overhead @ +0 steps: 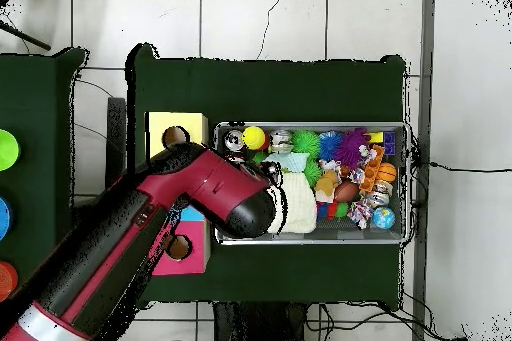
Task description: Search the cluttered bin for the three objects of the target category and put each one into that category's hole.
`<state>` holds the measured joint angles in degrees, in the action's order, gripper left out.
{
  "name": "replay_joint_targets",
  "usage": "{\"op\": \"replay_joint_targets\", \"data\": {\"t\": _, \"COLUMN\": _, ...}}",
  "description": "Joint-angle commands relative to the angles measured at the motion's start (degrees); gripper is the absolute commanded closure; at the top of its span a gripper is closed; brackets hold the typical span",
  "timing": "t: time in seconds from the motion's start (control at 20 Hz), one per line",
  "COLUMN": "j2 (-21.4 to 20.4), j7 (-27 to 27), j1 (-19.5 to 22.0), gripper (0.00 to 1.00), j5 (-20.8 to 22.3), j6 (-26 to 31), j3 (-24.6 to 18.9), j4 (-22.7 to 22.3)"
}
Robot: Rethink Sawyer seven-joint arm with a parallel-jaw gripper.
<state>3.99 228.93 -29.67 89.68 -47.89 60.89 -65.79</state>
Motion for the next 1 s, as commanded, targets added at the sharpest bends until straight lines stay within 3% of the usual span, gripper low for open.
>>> {"op": "replay_joint_targets", "data": {"t": 0.05, "j2": 3.23, "j7": 5.37, "j1": 1.77, "gripper": 1.0, "j5": -4.88, "j6": 3.37, "j3": -10.96, "j4": -2.7}}
{"op": "replay_joint_targets", "data": {"t": 0.5, "j2": 3.24, "j7": 2.79, "j1": 2.23, "gripper": 1.0, "j5": -6.82, "j6": 5.19, "j3": -12.67, "j4": -4.74}}
{"op": "replay_joint_targets", "data": {"t": 0.9, "j2": 3.79, "j7": 5.63, "j1": 1.53, "gripper": 1.0, "j5": -5.05, "j6": 3.92, "j3": -11.6, "j4": -3.78}}
{"op": "replay_joint_targets", "data": {"t": 0.95, "j2": 3.72, "j7": 6.0, "j1": 1.51, "gripper": 0.0, "j5": -5.13, "j6": 3.89, "j3": -11.63, "j4": -3.84}}
{"op": "replay_joint_targets", "data": {"t": 1.0, "j2": 3.98, "j7": 5.96, "j1": 1.37, "gripper": 0.0, "j5": -4.72, "j6": 3.69, "j3": -11.44, "j4": -3.7}}
